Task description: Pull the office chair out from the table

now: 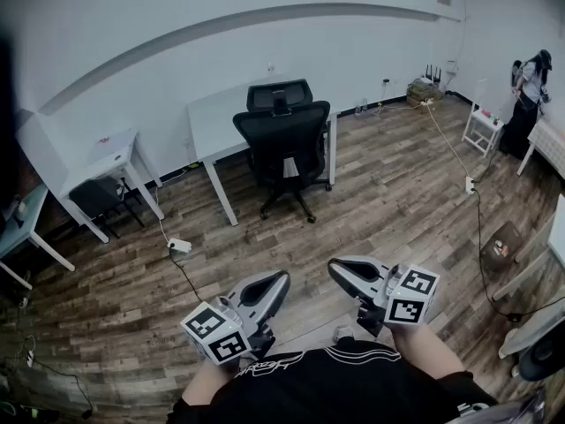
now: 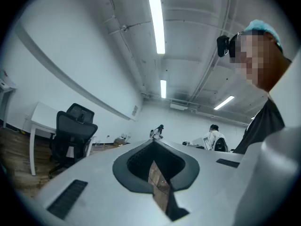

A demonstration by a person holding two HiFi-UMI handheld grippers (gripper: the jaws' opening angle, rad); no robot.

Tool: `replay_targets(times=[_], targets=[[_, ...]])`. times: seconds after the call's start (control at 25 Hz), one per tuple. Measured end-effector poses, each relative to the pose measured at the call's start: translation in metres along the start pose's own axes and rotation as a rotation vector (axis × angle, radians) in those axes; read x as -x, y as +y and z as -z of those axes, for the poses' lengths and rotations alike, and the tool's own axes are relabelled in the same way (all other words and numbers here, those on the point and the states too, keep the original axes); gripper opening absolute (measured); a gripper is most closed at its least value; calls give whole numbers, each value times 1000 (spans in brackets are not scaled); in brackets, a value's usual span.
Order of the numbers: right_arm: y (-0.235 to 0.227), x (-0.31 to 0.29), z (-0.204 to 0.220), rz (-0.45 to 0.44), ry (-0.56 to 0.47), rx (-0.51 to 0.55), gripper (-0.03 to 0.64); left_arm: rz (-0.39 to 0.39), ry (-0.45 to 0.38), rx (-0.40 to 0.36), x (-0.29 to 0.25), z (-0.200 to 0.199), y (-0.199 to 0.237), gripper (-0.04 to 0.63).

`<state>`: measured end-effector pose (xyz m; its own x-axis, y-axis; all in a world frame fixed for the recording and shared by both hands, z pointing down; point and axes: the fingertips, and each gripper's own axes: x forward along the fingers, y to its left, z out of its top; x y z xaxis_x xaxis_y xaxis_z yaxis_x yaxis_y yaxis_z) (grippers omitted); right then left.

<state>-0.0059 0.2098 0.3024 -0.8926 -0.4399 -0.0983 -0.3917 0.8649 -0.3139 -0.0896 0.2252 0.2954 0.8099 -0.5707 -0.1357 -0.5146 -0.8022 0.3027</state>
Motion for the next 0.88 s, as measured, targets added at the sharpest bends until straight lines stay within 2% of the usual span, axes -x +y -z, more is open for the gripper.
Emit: replay_targets(times=[0.2,0.44,0.6,0.72,0.88], targets=[[3,2,6,-4,5,-1,35,8,-9,-17,6,3,-8,6],[-17,2,6,-6,17,-19,35,-1,-17,29,-7,5,5,6],[-46,2,4,-6,24,-39,35,-10,-8,42,-30,12,22,6],[-76,1,0,-12,34,-58,35,14,-8,64,-56,16,34,6],[-120,-1,-8,-53,39,-91,35,60,-48,37,-97,12,48,6]])
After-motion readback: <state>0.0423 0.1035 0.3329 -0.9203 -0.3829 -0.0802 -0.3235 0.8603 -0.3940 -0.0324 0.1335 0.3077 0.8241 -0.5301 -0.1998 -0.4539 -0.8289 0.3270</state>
